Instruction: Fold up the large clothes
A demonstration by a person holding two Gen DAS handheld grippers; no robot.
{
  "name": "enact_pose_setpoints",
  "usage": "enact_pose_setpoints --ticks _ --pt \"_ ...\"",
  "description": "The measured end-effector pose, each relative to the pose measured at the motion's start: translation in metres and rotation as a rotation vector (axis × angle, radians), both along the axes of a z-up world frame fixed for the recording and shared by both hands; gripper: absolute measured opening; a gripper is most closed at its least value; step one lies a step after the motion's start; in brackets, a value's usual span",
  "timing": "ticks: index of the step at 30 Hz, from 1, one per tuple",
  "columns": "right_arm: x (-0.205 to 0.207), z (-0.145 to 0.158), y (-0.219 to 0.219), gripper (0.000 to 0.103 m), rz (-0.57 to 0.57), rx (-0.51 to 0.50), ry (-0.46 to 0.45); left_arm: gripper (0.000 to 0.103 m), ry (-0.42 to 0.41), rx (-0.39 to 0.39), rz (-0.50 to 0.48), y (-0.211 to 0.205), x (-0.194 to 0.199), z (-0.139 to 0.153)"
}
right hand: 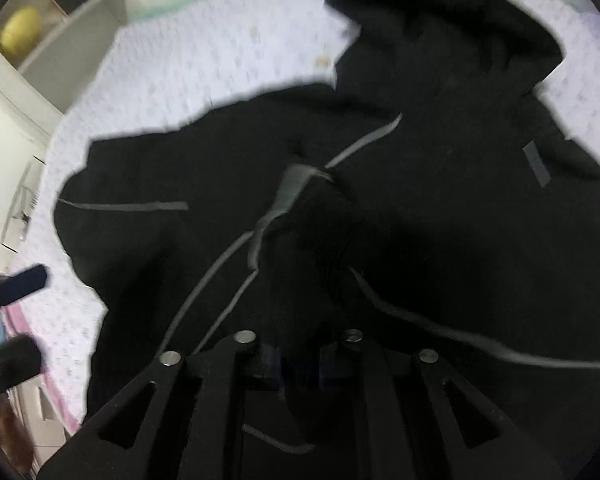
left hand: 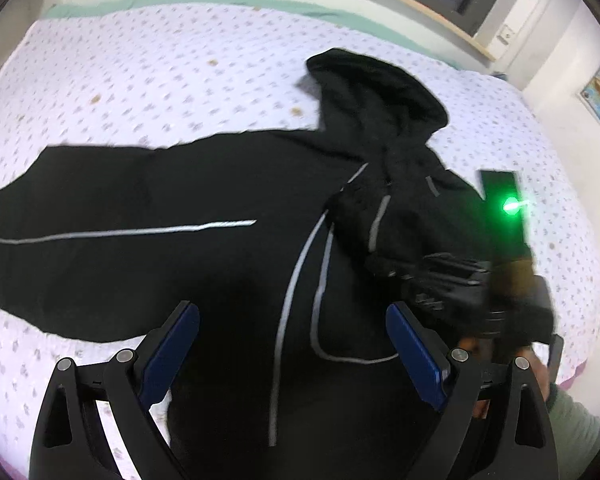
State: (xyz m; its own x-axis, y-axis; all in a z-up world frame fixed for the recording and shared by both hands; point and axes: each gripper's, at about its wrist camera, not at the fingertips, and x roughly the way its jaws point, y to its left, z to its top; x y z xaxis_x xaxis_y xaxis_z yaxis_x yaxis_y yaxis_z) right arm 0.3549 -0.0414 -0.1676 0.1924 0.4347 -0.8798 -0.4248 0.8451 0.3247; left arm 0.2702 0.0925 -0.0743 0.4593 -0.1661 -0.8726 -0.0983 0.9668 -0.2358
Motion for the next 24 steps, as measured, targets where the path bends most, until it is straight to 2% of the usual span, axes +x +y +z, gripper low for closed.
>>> enact_pose_setpoints --ticks 2,4,5,7,9,12,15,17,19,21,22,23,24 --pt "-0.005 -0.008 0.009 0.026 0.030 -0.028 -0.009 0.094 0.013 -0.004 -0.002 0.003 -0.002 -0.006" --pt "-0.009 0.001 0.007 0.043 0.072 -0.012 -0.006 0.094 0.032 -0.034 -0.021 0.005 0.002 -0.015" --pt "-0.012 0.009 0.002 0.047 0.085 0.017 0.004 0.094 0.041 -0.056 -0.030 0.003 0.005 -0.018" --pt "-0.019 0.025 -0.011 0.048 0.091 0.046 -0.020 0.094 0.050 -0.103 -0.046 0.002 0.009 -0.021" --pt "-0.027 0.045 -0.034 0.054 0.074 0.042 -0.062 0.094 0.056 -0.193 -0.065 -0.001 0.014 -0.025" --pt "-0.034 0.065 -0.089 0.058 -0.007 0.034 -0.099 0.094 0.056 -0.303 -0.080 -0.008 0.023 -0.031" --pt "-0.036 0.067 -0.133 0.058 -0.102 -0.008 -0.092 0.095 0.084 -0.383 -0.055 -0.016 0.039 -0.044" --pt "-0.038 0.062 -0.163 0.058 -0.162 -0.023 -0.069 0.095 0.096 -0.385 -0.020 -0.020 0.052 -0.055" --pt "-0.040 0.056 -0.193 0.058 -0.210 -0.040 -0.050 0.094 0.159 -0.310 0.037 -0.026 0.069 -0.074" --pt "-0.039 0.052 -0.207 0.058 -0.239 -0.073 -0.045 0.057 0.169 -0.292 0.041 -0.031 0.080 -0.087" --pt "-0.038 0.052 -0.212 0.058 -0.252 -0.095 -0.046 0.022 0.188 -0.283 0.028 -0.035 0.085 -0.092" --pt "-0.036 0.053 -0.217 0.058 -0.260 -0.106 -0.049 0.022 0.197 -0.250 0.016 -0.039 0.090 -0.093" --pt "-0.036 0.054 -0.219 0.058 -0.263 -0.110 -0.052 0.021 0.160 -0.237 -0.001 -0.041 0.092 -0.086"
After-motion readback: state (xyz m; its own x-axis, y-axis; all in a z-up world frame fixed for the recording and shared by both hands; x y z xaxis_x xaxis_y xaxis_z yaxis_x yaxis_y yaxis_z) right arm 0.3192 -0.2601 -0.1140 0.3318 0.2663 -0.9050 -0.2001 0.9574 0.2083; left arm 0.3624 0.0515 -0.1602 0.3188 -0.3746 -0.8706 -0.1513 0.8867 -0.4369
